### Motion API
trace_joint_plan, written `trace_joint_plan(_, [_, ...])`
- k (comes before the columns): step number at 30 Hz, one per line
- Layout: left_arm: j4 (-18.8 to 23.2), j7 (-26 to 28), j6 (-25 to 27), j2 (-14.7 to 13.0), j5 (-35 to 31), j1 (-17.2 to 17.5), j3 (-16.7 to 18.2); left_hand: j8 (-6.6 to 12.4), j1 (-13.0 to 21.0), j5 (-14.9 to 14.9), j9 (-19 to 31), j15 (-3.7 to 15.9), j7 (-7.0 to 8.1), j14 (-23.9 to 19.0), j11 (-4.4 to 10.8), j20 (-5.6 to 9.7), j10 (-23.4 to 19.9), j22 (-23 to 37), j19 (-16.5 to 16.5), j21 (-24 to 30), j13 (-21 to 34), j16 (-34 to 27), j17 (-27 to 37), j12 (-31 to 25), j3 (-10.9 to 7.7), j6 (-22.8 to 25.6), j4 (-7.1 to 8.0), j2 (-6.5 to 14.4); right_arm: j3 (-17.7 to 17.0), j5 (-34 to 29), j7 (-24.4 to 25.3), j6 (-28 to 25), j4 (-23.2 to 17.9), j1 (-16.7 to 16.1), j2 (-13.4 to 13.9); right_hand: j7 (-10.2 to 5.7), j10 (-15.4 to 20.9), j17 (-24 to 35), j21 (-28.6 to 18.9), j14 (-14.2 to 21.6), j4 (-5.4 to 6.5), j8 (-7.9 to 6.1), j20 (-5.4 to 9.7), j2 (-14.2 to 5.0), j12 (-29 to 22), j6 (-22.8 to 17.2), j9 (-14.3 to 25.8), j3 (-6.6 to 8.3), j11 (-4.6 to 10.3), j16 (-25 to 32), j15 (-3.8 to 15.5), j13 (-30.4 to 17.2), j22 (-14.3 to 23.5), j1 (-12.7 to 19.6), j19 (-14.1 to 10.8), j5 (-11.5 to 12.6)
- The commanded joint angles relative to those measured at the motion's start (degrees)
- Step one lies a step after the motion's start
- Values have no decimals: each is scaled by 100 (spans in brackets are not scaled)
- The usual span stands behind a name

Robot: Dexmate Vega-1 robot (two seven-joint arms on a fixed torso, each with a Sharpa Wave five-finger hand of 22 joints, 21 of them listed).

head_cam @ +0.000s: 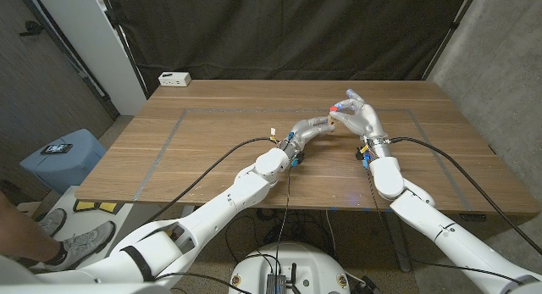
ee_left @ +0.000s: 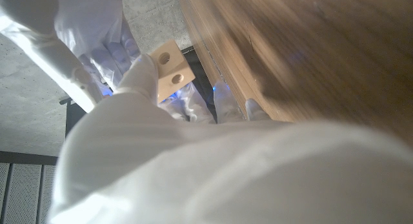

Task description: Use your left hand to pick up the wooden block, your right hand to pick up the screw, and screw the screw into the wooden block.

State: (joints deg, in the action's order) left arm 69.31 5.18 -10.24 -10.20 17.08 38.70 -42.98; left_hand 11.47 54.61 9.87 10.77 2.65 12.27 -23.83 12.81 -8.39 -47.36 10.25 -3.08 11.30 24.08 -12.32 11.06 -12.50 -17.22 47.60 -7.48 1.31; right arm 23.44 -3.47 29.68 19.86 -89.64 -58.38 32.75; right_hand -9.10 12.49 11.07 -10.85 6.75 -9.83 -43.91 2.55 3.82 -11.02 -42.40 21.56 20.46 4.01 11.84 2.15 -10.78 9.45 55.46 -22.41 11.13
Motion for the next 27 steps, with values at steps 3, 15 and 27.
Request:
trace_joint_plan(3, [55, -7, 25, -27, -14, 27, -19, 24, -51, 14, 19, 383, 10, -37, -10, -31, -55, 15, -26, 34, 18, -46, 21, -32, 22, 31, 28, -1, -60, 56, 19, -10, -93, -75, -15, 4, 21, 32, 18, 22, 13, 35, -12, 61, -15, -43, -33, 46, 7, -20, 103, -30, 11, -11, -16, -20])
trace_joint_plan(15, [82, -11, 34, -37, -33, 40, -37, 21, -62, 15, 18, 383, 16, -37, -9, -25, -58, 16, -29, 34, 21, -41, 19, -33, 31, 30, 21, -7, -111, 103, 13, -17, -172, -142, -15, 12, 38, 44, 15, 23, 76, 80, -29, 76, -18, -60, -101, 55, -24, -12, 87, -31, 12, -108, -18, -30])
trace_joint_plan(27, [78, 4, 15, -49, -104, 23, -63, 25, -50, 20, 18, 384, 17, -39, -9, -25, -58, 16, -31, 34, 24, -37, 16, -33, 30, 44, 0, -2, -143, 135, 8, -32, -189, -144, -36, 41, 65, 51, 13, 23, 114, 99, -49, 114, -24, -82, -133, 50, -24, -8, 84, -33, 13, -214, -18, -37])
